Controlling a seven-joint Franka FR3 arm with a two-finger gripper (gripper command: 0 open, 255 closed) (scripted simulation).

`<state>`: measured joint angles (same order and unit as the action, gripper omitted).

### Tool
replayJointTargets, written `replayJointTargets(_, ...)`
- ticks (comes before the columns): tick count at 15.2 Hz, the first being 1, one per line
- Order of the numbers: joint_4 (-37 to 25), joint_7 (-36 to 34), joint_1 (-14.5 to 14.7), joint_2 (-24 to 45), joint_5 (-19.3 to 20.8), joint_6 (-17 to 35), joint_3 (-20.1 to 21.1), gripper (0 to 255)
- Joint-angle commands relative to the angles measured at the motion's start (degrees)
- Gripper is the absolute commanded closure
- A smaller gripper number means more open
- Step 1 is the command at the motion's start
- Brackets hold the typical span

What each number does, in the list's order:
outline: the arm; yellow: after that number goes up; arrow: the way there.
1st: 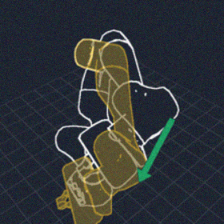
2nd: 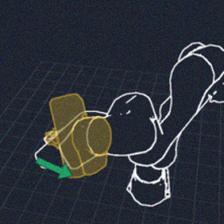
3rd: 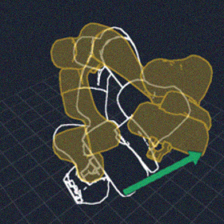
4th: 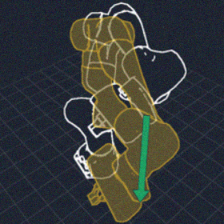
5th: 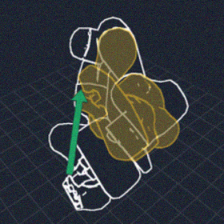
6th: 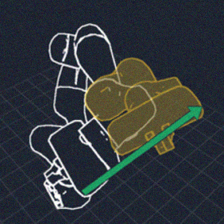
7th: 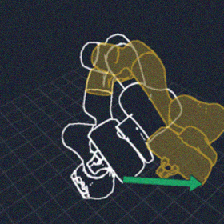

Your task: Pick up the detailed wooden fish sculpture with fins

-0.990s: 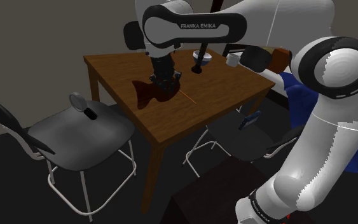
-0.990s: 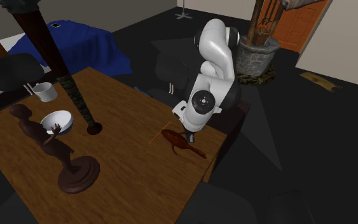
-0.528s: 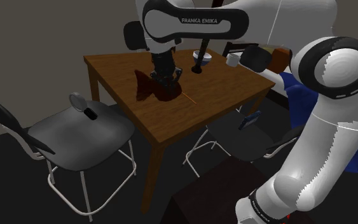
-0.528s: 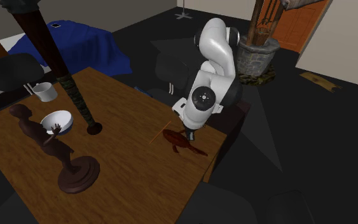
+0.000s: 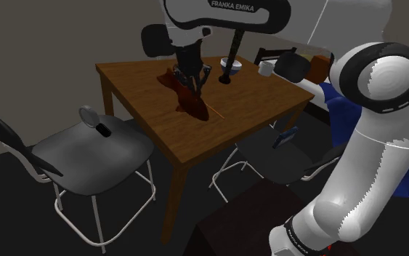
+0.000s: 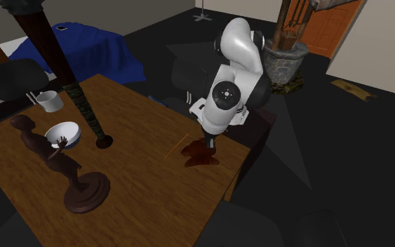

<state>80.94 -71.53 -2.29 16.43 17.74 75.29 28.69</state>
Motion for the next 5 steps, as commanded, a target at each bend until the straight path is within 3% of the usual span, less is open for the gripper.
replayJointTargets(1, -1.88, 0.21, 0.28, 0.21, 0.16, -1.64, 0.05, 255)
replayJointTargets(5, -4.09, 0.47, 0.63, 0.61, 0.41, -3.47, 0.08, 255)
